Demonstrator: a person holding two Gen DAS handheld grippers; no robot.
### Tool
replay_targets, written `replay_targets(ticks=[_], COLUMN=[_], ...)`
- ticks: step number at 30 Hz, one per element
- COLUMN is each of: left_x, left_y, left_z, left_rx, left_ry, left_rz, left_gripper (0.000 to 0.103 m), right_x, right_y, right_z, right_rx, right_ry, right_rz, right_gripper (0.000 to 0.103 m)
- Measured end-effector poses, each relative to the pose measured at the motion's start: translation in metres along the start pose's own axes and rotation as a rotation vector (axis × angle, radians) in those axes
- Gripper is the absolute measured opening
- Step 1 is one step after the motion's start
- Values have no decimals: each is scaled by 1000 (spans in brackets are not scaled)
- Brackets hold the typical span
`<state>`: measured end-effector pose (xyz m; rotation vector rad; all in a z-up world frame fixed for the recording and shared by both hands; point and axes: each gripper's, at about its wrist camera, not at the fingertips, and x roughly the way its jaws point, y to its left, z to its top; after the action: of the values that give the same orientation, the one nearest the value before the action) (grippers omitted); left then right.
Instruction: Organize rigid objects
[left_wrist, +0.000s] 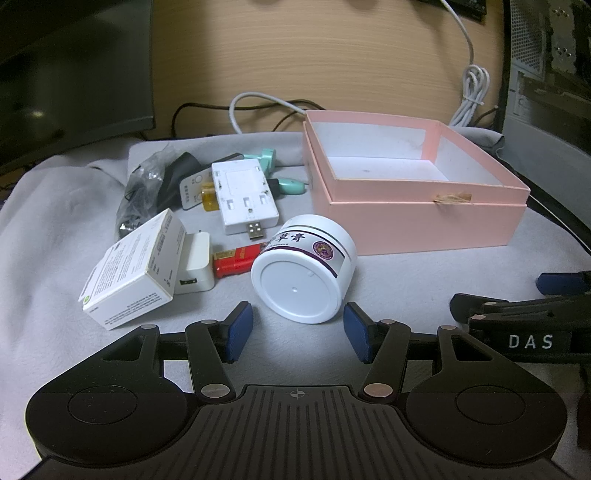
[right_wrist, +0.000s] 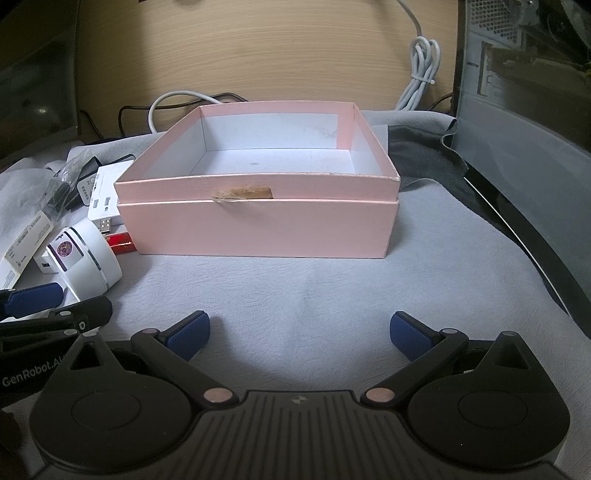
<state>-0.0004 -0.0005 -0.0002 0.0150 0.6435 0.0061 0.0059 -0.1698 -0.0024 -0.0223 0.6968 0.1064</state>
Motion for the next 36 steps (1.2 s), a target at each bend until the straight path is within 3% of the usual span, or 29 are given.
replay_targets(ticks=[4, 13, 17, 19, 24, 27, 32, 33, 35, 36], left_x=[0, 0, -4, -10, -46, -70, -87, -89, -89, -89], left_y=[1, 1, 9, 19, 55, 81, 131, 139, 157, 165], left_z=[-1, -1, 0, 1, 7, 10, 13, 11, 11, 11], left_rx=[-4, -5, -35, -60, -142, -146, -205, -222, -263, -281], left_ry=[0, 0, 4, 18, 12, -12, -5, -1, 9, 10], left_rz=[-2, -2, -36, -60, -100, -108, -40, -30, -13, -10], left_gripper=[60, 60, 58, 57, 55, 55, 55, 55, 55, 55], right_x=[4, 5, 10, 9, -26, -36, -24, -19, -9, -7], right_y=[-6, -2, -5, -3, 19, 42, 70, 74, 82, 84], right_z=[9, 13, 22, 27, 37, 48, 70, 73, 76, 74], right_rx=[-23, -39, -84, -105, -149, -185, -177, -182, -192, -196], right_ry=[53, 104, 142, 159, 19, -2, -1, -1, 1, 9], right_rz=[38, 30, 71, 88, 214, 322, 419, 422, 420, 427], right_gripper=[103, 103, 103, 95, 93, 93, 93, 92, 79, 63])
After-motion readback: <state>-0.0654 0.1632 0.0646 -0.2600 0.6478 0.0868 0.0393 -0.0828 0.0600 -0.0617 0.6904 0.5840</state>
